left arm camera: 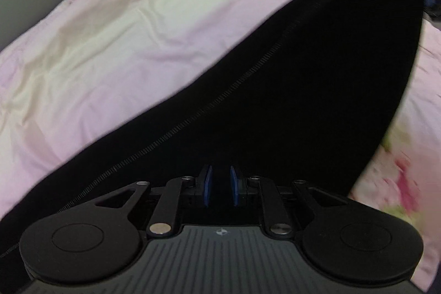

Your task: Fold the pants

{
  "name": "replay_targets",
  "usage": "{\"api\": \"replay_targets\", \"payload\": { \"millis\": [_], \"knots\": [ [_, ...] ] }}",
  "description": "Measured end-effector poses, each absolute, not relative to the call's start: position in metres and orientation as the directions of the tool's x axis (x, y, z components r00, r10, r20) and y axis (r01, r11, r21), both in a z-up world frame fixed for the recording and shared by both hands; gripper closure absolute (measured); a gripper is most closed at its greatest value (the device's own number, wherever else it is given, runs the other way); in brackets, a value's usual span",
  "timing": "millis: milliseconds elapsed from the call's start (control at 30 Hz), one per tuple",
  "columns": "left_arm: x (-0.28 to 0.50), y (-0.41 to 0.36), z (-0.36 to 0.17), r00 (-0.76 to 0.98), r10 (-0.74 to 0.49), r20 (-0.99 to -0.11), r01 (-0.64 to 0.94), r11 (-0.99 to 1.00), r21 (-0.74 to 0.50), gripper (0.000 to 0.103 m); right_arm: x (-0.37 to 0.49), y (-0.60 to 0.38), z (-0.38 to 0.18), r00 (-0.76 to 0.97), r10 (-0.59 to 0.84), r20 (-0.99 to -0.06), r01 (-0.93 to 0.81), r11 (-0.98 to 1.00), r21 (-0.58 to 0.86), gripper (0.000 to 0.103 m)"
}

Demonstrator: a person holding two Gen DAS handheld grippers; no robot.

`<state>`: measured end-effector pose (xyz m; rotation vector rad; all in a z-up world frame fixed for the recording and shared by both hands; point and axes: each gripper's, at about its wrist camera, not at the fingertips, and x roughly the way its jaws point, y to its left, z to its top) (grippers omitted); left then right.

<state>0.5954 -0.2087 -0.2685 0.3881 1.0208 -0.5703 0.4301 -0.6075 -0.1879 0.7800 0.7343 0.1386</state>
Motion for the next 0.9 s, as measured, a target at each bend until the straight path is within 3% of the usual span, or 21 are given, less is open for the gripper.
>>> {"api": "replay_targets", "payload": {
  "millis": [133,233,367,567,767,900],
  "knots": [
    [0.561,-0.217,-0.294,0.355,-0.272,-0.895,0.629,0.777,0.013,0.084,0.430,-0.587,-0.164,0.760,0.380,-0.527,0.108,0.726,0.679,0.068],
    [0.551,-0.221,-0.306,0.388,-0.264,-0.883,0.581,0.814,0.012,0.091,0.429,-0.566,-0.143,0.758,0.389,-0.523,0.079,0.741,0.667,0.068],
    [0.530,-0.196,-0.283,0.400,-0.316,-0.860,0.515,0.854,-0.075,0.088,0.431,-0.524,-0.114,0.745,0.390,-0.541,0.038,0.785,0.618,0.069],
    [0.473,-0.110,-0.244,0.473,-0.250,-0.845,0.396,0.917,-0.050,0.086,0.445,-0.434,-0.087,0.695,0.457,-0.555,-0.060,0.807,0.588,0.069],
    [0.434,-0.013,-0.234,0.516,-0.143,-0.845,0.203,0.978,-0.041,0.085,0.463,-0.318,-0.093,0.624,0.485,-0.613,-0.151,0.845,0.514,0.069],
    [0.420,0.030,-0.239,0.522,-0.123,-0.844,0.116,0.991,-0.073,0.085,0.468,-0.244,-0.126,0.550,0.487,-0.679,-0.192,0.865,0.464,0.069]
  ]
}}
